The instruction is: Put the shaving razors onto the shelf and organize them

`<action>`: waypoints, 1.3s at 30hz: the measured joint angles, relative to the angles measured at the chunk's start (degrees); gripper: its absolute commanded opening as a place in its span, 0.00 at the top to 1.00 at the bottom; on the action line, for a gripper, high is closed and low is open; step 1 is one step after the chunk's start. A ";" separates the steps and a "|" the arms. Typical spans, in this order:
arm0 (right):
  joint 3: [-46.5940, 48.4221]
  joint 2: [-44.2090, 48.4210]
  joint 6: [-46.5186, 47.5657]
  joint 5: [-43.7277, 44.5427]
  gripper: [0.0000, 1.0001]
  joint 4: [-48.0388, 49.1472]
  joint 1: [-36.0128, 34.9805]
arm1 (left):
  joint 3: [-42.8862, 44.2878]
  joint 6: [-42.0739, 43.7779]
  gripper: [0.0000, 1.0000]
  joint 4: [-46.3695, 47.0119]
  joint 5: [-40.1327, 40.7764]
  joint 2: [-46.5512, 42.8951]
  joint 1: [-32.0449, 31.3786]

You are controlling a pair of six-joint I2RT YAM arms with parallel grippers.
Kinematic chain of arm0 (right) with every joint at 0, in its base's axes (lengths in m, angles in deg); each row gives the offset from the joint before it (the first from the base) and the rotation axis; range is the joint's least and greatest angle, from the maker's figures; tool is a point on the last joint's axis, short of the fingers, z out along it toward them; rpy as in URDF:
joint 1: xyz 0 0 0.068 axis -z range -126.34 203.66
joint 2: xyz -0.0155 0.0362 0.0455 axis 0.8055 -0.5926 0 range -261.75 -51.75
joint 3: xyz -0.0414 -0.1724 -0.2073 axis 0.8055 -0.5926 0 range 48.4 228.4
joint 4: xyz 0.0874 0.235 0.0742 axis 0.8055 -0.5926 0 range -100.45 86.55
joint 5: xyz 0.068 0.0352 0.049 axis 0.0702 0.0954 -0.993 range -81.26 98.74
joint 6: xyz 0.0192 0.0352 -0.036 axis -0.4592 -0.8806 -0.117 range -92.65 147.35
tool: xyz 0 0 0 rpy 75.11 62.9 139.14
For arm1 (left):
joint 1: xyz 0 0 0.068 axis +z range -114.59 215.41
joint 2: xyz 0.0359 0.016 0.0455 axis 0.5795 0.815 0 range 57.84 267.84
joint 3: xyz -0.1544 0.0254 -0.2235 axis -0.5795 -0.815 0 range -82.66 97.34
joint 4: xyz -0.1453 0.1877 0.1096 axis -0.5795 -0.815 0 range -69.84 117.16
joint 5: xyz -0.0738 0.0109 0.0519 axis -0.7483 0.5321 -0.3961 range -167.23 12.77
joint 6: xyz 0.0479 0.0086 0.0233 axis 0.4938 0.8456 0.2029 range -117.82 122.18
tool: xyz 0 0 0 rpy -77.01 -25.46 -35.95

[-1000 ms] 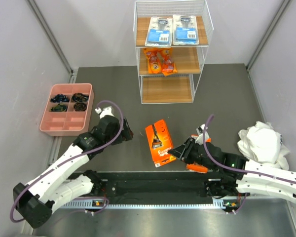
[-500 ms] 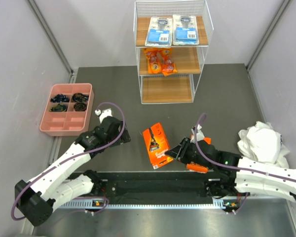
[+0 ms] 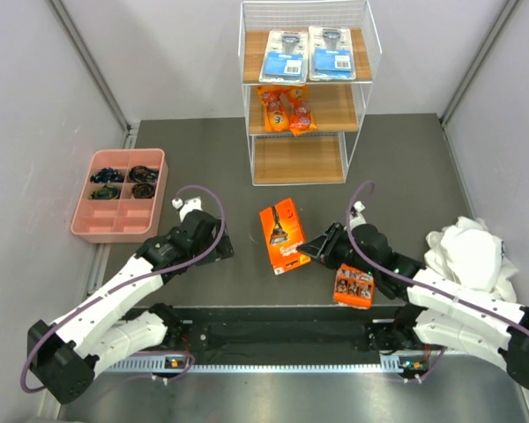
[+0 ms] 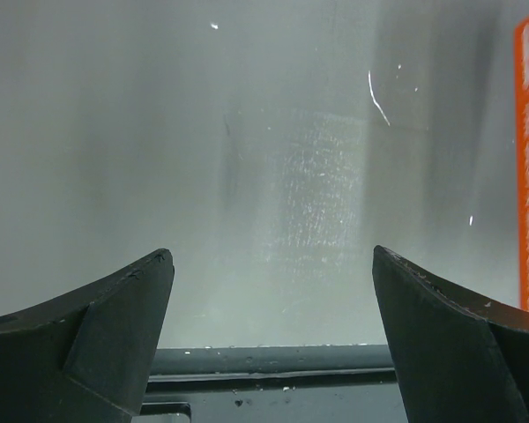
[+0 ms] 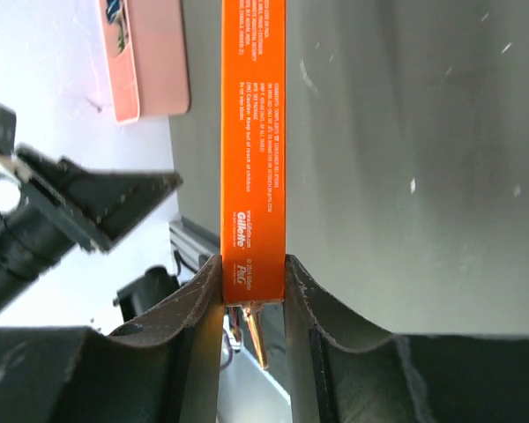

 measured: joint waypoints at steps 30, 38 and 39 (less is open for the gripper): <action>17.77 -34.16 2.80 -9.68 1.00 23.23 17.33 | -1.70 0.00 0.01 0.63 -2.34 -0.76 0.00; 18.47 -36.96 2.58 -9.92 1.00 24.61 17.33 | -1.75 0.00 0.01 0.63 -2.58 -2.12 0.00; 18.56 -37.20 2.58 -9.84 1.00 24.50 17.33 | -1.79 0.00 0.01 0.63 -2.60 -2.12 0.00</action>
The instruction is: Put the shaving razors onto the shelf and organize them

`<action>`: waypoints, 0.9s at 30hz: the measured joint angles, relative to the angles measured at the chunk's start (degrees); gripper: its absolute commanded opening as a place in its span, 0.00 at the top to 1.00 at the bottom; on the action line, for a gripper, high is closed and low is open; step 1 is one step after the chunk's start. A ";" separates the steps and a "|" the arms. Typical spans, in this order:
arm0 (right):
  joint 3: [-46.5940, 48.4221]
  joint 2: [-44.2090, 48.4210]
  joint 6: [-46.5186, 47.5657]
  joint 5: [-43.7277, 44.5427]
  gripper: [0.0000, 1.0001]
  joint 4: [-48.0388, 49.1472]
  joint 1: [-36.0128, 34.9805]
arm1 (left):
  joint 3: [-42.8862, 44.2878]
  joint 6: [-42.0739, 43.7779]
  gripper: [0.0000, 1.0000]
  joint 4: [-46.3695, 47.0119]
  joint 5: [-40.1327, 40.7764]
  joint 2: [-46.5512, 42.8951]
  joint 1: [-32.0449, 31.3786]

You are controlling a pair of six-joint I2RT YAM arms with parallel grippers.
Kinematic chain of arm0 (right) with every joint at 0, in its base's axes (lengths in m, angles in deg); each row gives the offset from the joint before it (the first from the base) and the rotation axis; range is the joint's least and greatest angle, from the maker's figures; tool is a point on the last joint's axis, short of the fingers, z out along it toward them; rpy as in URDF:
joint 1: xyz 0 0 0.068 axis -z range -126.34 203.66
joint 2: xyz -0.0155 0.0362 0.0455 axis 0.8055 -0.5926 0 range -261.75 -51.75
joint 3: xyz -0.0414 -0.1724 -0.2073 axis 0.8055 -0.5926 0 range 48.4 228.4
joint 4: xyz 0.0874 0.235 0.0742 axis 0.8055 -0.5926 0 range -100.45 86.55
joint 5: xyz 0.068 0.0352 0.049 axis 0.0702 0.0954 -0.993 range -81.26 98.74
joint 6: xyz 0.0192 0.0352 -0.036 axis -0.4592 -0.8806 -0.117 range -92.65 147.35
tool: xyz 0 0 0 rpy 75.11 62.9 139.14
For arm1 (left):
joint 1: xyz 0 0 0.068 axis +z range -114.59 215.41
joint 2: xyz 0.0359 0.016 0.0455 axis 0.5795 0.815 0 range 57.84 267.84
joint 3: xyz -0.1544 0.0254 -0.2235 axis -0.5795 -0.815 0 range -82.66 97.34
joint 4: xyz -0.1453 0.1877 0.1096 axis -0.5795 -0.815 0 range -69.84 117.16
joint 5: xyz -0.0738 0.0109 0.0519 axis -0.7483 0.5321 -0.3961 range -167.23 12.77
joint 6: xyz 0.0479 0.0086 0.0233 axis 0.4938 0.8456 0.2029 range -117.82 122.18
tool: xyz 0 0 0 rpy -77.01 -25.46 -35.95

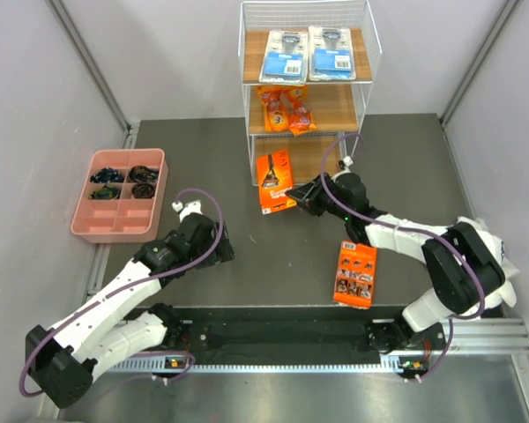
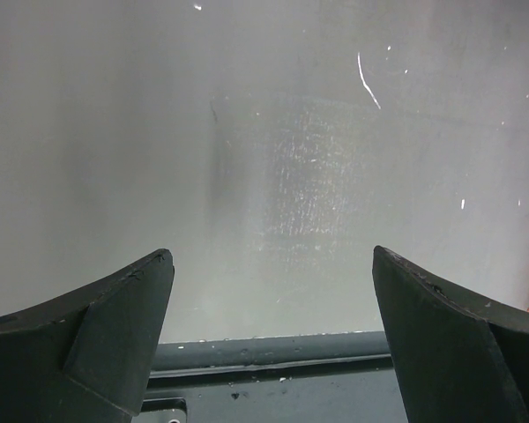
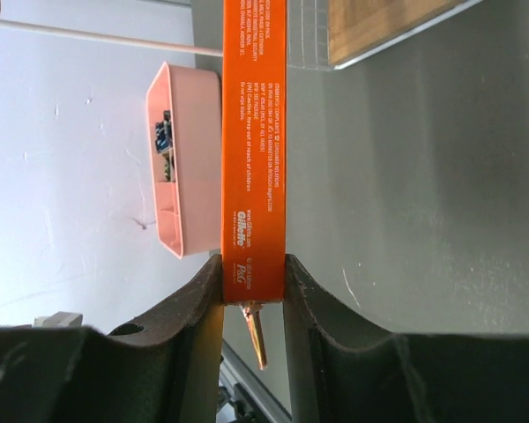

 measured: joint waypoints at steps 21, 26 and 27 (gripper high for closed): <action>6.27 -16.48 -2.80 4.02 1.00 11.02 0.00 | -0.24 0.61 0.01 0.02 -0.50 -0.02 0.00; 8.24 -18.60 -2.64 5.79 1.00 11.19 0.00 | -0.42 0.74 0.01 0.17 -0.87 0.00 0.00; 8.76 -19.02 -2.60 6.23 1.00 11.17 0.00 | -0.59 0.79 0.01 0.39 -0.94 0.00 0.00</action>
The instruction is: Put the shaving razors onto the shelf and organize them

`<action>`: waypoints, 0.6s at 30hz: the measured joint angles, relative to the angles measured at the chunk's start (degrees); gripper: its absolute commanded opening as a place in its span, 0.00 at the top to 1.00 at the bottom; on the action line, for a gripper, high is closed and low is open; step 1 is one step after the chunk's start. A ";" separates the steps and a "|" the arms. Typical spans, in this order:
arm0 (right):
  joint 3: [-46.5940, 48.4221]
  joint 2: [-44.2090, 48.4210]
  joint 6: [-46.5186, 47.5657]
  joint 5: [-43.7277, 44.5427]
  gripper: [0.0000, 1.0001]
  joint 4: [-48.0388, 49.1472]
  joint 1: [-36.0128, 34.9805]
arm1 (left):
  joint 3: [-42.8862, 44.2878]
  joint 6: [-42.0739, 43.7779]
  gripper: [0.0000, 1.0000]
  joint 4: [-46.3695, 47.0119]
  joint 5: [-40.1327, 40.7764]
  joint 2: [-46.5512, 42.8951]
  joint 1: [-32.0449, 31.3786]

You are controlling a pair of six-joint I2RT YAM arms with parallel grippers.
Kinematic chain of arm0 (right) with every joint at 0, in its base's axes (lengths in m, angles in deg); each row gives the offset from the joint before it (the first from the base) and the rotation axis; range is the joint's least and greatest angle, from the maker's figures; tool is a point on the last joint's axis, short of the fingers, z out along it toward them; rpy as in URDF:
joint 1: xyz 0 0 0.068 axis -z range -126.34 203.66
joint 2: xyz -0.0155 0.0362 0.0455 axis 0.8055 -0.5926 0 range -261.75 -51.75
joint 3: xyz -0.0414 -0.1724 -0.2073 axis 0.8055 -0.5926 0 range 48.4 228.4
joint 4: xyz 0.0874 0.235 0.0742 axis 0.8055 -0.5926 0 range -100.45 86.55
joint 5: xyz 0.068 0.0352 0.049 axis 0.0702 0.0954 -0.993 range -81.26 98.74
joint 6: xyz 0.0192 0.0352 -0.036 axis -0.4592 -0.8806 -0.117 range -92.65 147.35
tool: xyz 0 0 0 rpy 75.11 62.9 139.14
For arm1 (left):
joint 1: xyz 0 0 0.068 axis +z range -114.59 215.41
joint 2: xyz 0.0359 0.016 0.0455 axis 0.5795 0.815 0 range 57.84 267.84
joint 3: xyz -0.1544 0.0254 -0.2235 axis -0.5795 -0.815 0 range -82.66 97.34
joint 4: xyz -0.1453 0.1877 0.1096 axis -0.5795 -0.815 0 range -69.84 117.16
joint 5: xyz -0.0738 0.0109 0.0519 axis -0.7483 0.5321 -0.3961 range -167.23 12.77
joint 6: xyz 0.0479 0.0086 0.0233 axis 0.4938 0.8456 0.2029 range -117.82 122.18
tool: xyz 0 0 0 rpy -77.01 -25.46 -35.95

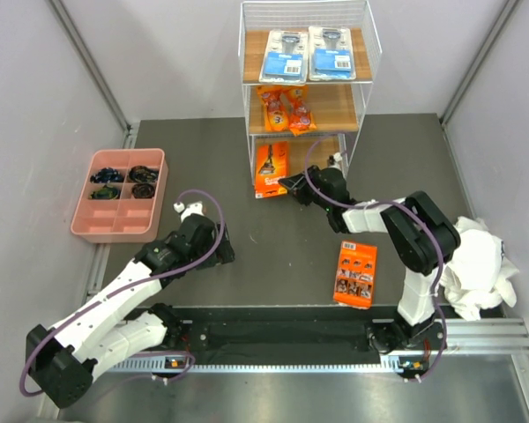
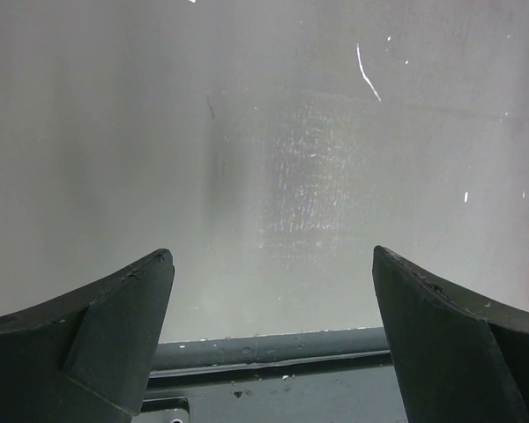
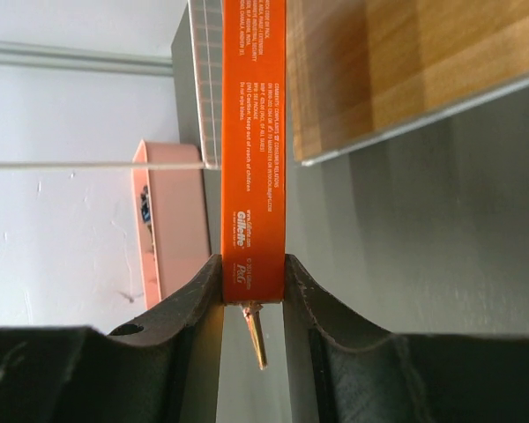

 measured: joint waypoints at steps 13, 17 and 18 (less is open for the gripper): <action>12.35 -7.50 1.09 3.19 0.99 -7.63 0.26 | -1.27 0.02 0.01 0.52 -2.03 0.00 0.00; 13.75 -7.54 1.55 3.82 0.89 -10.99 0.24 | -1.53 0.02 0.02 0.90 -2.47 0.00 0.00; 14.25 -7.63 1.62 3.96 0.87 -11.91 0.24 | -1.60 0.02 0.02 0.92 -2.51 0.00 0.00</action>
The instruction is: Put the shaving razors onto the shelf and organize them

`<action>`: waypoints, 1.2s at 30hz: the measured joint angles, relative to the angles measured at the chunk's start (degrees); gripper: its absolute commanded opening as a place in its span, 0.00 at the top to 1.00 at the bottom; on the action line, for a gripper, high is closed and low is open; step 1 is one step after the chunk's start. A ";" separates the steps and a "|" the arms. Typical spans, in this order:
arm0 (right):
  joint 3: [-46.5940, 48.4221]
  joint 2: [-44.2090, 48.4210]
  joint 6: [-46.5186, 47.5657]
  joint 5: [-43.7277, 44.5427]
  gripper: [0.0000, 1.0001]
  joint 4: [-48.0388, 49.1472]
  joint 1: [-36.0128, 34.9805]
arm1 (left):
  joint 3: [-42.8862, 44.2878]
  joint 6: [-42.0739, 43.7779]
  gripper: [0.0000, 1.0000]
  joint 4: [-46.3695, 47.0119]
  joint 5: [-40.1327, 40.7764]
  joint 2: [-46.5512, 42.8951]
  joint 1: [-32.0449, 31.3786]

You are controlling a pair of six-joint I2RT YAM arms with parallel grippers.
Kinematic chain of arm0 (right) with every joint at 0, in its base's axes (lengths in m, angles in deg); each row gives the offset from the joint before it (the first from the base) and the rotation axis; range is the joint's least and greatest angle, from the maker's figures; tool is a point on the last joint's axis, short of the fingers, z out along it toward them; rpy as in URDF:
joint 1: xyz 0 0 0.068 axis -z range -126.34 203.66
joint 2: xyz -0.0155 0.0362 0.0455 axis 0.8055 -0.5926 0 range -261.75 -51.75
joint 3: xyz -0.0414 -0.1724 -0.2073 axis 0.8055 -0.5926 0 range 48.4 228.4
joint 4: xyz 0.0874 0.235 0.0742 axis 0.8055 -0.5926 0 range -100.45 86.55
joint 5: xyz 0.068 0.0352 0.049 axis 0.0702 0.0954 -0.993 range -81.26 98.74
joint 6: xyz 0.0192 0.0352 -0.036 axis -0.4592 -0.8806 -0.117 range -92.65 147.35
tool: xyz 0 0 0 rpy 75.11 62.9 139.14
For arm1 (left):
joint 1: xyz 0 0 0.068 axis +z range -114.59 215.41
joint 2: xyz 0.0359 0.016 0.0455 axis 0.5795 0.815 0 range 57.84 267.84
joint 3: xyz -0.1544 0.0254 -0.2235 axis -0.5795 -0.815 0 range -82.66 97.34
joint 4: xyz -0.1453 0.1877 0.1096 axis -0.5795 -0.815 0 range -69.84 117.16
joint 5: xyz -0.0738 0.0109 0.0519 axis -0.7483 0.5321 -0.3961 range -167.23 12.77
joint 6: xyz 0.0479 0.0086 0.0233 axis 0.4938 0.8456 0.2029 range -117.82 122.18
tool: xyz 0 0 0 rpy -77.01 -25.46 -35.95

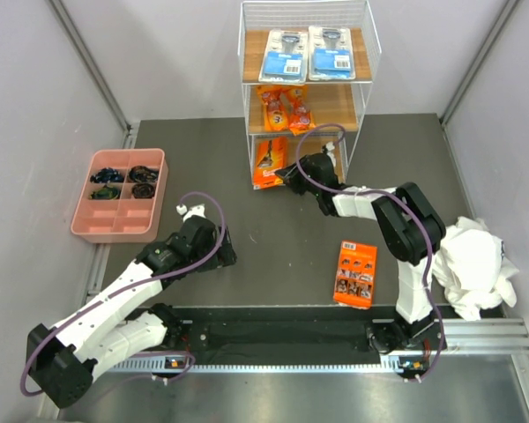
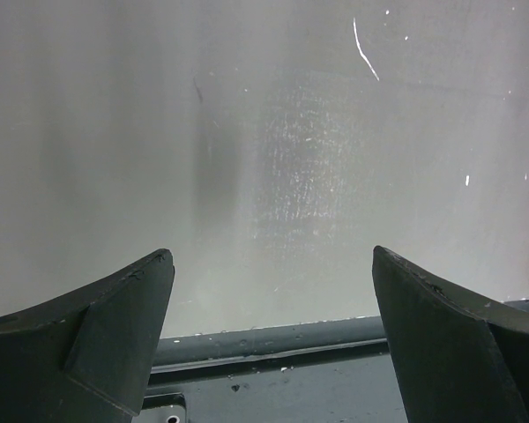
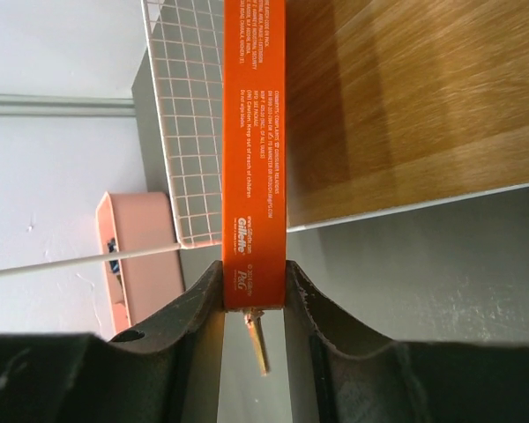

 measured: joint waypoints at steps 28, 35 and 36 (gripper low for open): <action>-1.09 1.44 1.79 3.91 0.33 -11.34 -0.17 | -0.83 -0.02 0.03 0.50 -1.29 0.00 0.00; -4.33 3.34 0.42 4.42 0.47 -11.72 -1.70 | -1.05 -0.04 0.03 0.63 -1.44 0.00 0.00; -4.72 3.41 0.04 4.42 0.50 -11.30 -2.01 | -1.14 -0.04 0.03 0.61 -1.44 0.00 0.00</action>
